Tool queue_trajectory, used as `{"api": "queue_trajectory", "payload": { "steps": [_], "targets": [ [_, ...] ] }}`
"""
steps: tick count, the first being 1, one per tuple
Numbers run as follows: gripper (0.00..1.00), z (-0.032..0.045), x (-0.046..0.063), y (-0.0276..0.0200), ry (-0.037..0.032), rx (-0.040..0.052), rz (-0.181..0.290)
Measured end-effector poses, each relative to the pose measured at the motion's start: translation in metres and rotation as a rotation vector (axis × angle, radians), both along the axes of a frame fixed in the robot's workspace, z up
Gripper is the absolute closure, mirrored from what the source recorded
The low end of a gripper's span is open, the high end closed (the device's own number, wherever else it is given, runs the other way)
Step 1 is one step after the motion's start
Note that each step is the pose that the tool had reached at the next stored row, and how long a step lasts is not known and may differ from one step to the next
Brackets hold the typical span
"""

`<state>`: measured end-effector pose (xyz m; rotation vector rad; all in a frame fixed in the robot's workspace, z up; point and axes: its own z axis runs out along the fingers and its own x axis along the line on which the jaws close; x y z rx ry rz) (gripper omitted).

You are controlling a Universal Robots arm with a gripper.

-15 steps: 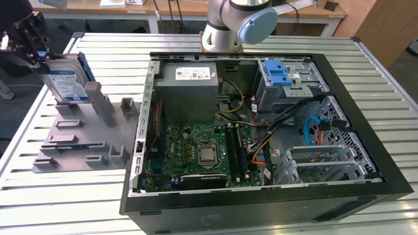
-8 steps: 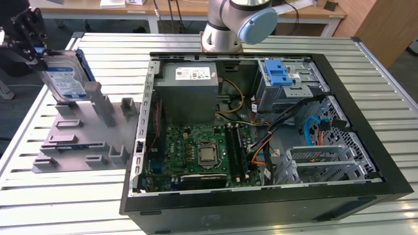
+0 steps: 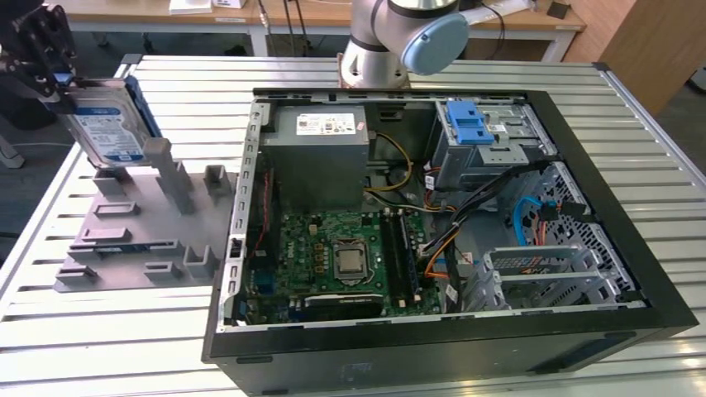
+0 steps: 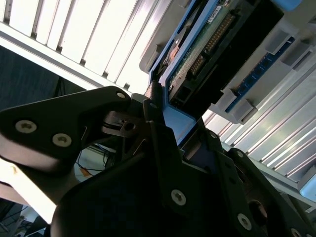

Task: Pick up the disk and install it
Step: 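Pick up the disk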

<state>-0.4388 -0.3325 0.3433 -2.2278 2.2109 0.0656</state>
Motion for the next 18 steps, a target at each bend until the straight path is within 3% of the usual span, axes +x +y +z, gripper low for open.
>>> {"api": "queue_trajectory", "payload": {
  "steps": [18],
  "targets": [
    [0.63, 0.0091, 0.0000, 0.0000, -0.0013, 0.0002, 0.000]
  ]
}}
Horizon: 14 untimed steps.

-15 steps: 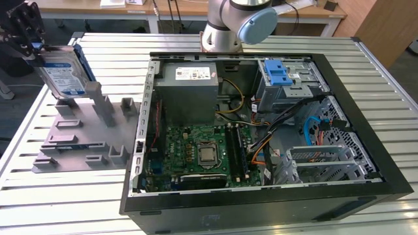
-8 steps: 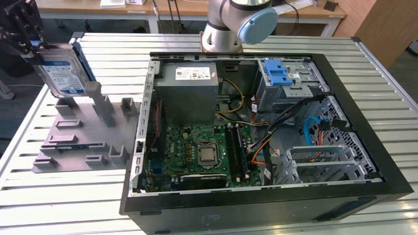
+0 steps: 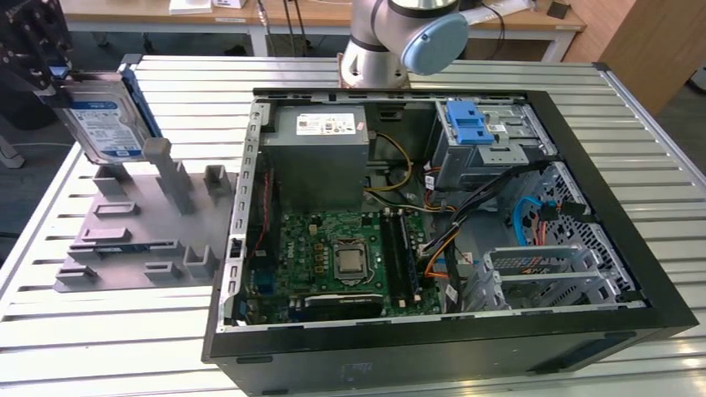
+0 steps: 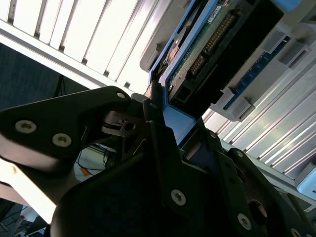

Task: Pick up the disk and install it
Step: 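Pick up the disk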

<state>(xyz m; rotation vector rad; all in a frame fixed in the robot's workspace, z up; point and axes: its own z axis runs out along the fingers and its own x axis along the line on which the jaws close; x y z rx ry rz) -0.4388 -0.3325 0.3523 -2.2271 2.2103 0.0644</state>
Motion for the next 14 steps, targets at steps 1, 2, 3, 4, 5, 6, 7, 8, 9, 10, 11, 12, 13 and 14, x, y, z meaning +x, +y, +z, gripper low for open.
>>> {"api": "queue_trajectory", "payload": {
  "steps": [1, 2, 3, 4, 5, 6, 7, 8, 9, 10, 11, 12, 13, 14],
  "targets": [
    [0.63, 0.0005, 0.0000, 0.0000, 0.0001, -0.0001, 0.000],
    [0.63, 0.0010, 0.0000, 0.0000, 0.0000, 0.0000, 0.000],
    [0.63, 0.0019, 0.0000, 0.0000, 0.0001, -0.0001, 0.000],
    [0.63, 0.0027, 0.0000, 0.0000, 0.0001, -0.0001, 0.000],
    [0.63, 0.0034, 0.0000, 0.0000, 0.0000, 0.0000, 0.000],
    [0.63, 0.0040, 0.0000, 0.0000, 0.0000, 0.0000, 0.000],
    [0.63, 0.0045, 0.0000, 0.0000, -0.0001, 0.0000, 0.000],
    [0.63, 0.0050, 0.0000, 0.0000, 0.0000, 0.0000, 0.000],
    [0.63, 0.0055, 0.0000, 0.0000, -0.0001, 0.0000, 0.000],
    [0.63, 0.0062, 0.0000, 0.0000, -0.0001, 0.0001, 0.000],
    [0.63, 0.0070, 0.0000, 0.0000, 0.0000, 0.0000, 0.000],
    [0.63, 0.0079, 0.0000, 0.0000, 0.0001, 0.0000, 0.000],
    [0.63, 0.0087, 0.0000, 0.0000, 0.0000, 0.0000, 0.000],
    [0.63, 0.0094, 0.0000, 0.0000, -0.0001, 0.0001, 0.000]
  ]
}}
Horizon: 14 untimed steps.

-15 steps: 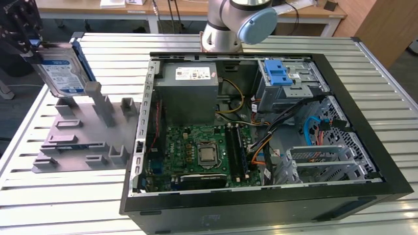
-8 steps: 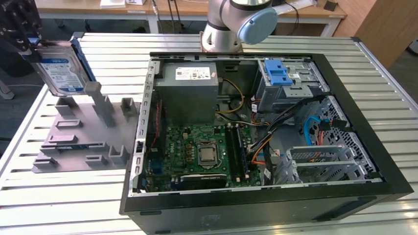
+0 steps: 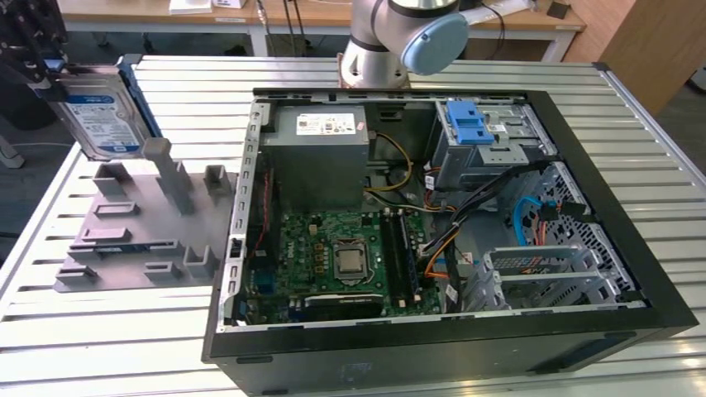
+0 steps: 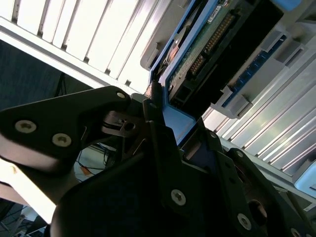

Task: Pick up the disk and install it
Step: 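Pick up the disk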

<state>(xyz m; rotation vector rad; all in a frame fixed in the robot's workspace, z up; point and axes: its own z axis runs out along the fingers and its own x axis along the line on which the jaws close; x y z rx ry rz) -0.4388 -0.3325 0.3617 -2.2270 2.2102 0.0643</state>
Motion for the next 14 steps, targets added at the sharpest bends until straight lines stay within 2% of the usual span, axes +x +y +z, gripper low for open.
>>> {"api": "queue_trajectory", "payload": {
  "steps": [6, 14],
  "targets": [
    [0.63, 0.0048, 0.000, 0.0000, 0.0001, 0.0000, 0.000],
    [0.63, 0.0174, 0.000, 0.0000, -0.0003, 0.0003, 0.000]
  ]
}}
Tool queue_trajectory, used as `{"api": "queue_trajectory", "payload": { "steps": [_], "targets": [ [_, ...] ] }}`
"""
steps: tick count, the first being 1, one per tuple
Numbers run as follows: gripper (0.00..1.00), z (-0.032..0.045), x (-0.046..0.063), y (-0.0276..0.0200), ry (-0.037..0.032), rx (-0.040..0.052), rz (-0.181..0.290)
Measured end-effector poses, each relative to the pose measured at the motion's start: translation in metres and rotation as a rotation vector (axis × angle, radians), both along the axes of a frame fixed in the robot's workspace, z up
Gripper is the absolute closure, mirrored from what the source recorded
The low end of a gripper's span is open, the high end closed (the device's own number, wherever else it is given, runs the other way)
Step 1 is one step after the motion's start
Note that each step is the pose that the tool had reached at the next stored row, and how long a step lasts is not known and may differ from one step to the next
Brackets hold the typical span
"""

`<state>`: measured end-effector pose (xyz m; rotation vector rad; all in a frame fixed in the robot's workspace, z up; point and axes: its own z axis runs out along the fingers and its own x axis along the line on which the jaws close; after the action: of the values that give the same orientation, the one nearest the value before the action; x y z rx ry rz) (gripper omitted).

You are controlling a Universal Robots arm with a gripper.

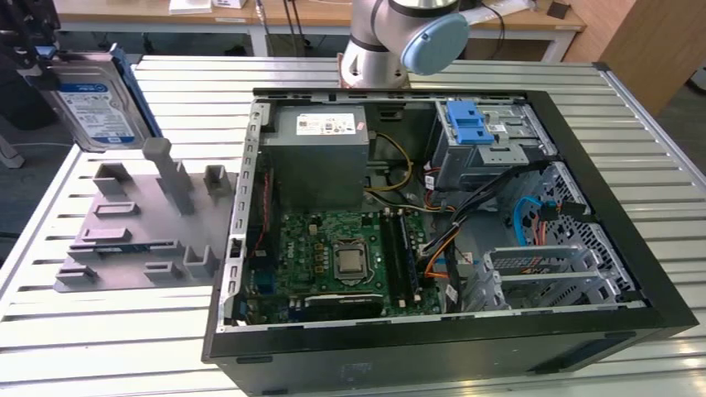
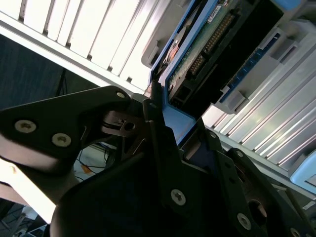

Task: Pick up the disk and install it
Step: 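Pick up the disk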

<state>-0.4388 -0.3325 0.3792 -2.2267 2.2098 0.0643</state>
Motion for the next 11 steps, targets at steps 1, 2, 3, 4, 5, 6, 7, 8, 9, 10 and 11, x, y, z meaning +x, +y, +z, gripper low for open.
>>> {"api": "queue_trajectory", "payload": {
  "steps": [1, 2, 3, 4, 5, 6, 7, 8, 9, 10, 11],
  "targets": [
    [0.63, 0.0015, 0.000, 0.0000, -0.0001, 0.0001, 0.000],
    [0.63, 0.0030, 0.000, 0.0000, -0.0001, 0.0002, 0.000],
    [0.63, 0.0046, 0.000, 0.0000, -0.0002, 0.0002, 0.000],
    [0.63, 0.0062, 0.000, 0.0000, -0.0002, 0.0002, 0.000],
    [0.63, 0.0078, 0.000, 0.0000, -0.0001, 0.0003, 0.000],
    [0.63, 0.0097, 0.000, 0.0000, 0.0000, 0.0003, 0.000],
    [0.63, 0.0115, 0.000, 0.0000, -0.0001, 0.0004, 0.000],
    [0.63, 0.0132, 0.000, 0.0000, -0.0001, 0.0005, 0.000],
    [0.63, 0.0145, 0.000, 0.0000, -0.0002, 0.0007, 0.000],
    [0.63, 0.0158, 0.000, 0.0000, -0.0002, 0.0009, 0.000],
    [0.63, 0.0168, 0.000, 0.0000, -0.0002, 0.0009, 0.000]
  ]
}}
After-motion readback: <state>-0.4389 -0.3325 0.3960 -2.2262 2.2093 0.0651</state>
